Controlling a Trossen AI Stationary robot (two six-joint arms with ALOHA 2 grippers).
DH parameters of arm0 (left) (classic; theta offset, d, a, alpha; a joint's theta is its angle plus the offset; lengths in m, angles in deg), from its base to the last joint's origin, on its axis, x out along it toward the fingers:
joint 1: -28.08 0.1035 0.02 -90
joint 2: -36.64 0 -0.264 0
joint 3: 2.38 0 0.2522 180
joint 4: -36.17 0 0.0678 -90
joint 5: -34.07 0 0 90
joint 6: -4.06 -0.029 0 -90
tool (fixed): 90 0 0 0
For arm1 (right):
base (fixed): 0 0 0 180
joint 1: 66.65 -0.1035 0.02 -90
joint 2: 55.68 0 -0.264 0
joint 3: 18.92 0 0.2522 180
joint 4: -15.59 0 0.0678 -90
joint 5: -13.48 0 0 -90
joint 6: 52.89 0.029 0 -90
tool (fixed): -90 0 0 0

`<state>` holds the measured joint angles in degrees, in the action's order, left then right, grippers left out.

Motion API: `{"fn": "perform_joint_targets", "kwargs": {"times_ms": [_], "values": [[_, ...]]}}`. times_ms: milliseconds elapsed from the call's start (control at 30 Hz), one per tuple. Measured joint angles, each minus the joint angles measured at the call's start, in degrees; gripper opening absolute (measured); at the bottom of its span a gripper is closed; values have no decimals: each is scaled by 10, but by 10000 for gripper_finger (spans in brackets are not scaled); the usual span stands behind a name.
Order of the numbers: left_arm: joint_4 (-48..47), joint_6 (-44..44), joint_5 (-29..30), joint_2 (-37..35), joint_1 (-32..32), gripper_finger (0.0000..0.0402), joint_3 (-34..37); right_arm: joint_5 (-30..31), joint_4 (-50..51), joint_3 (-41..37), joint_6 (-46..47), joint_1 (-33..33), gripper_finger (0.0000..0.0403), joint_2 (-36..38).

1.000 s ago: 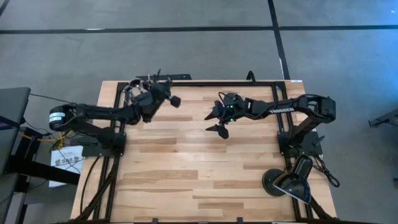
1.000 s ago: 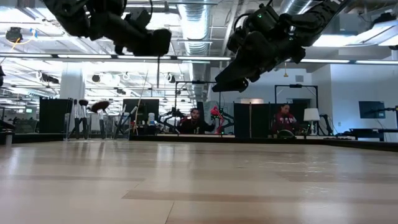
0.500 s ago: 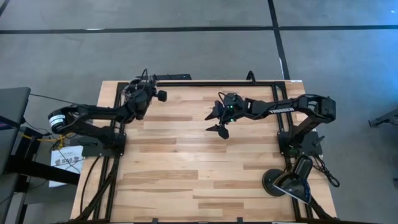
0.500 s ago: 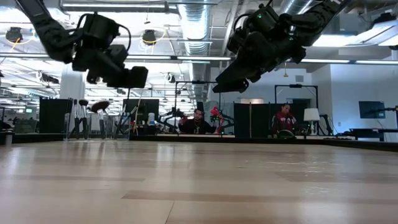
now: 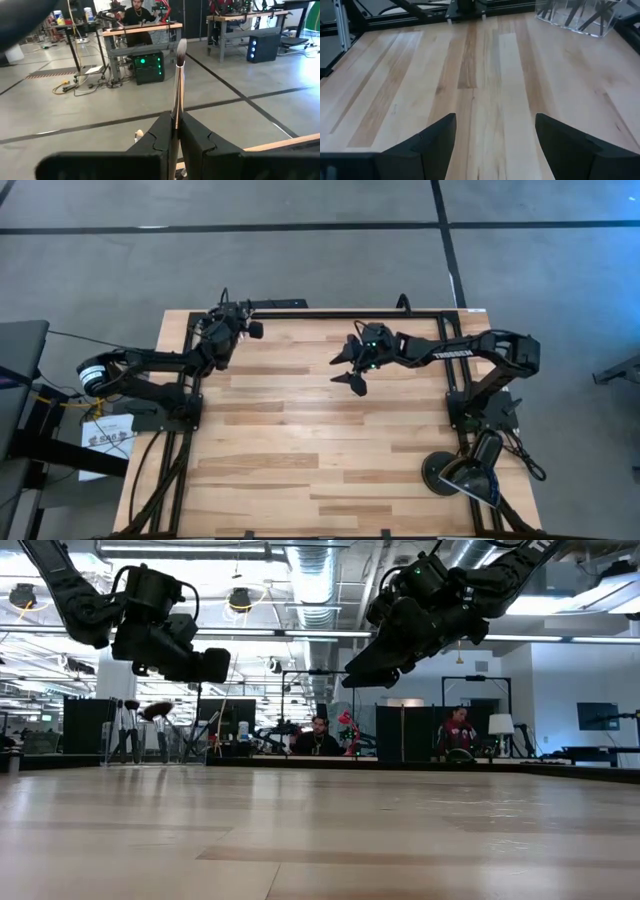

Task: Put items in baskets/containers
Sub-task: Put the eyeshadow brush into the transparent bin, then return To Home Position

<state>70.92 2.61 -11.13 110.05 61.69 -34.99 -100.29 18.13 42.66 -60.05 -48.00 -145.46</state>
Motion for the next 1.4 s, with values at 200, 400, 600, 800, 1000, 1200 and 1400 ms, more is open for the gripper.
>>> {"fn": "perform_joint_targets", "kwargs": {"times_ms": [200,400,600,800,1000,1200,1400], "values": [[0,-26,5,0,7,21,1,-1,-10,0,-4,5,265,0],[0,6,-4,0,36,22,21,-2,-13,0,-8,6,265,0],[0,50,-40,0,47,40,44,-2,-17,0,-8,6,265,0],[0,62,-41,0,47,72,55,-2,-17,0,-8,6,265,0],[0,65,-29,0,47,93,55,-2,-17,0,-8,6,265,0],[0,67,-30,0,47,108,55,-2,-17,0,-8,6,265,0],[0,80,-35,0,47,125,55,-2,-17,0,-8,6,265,0]]}}
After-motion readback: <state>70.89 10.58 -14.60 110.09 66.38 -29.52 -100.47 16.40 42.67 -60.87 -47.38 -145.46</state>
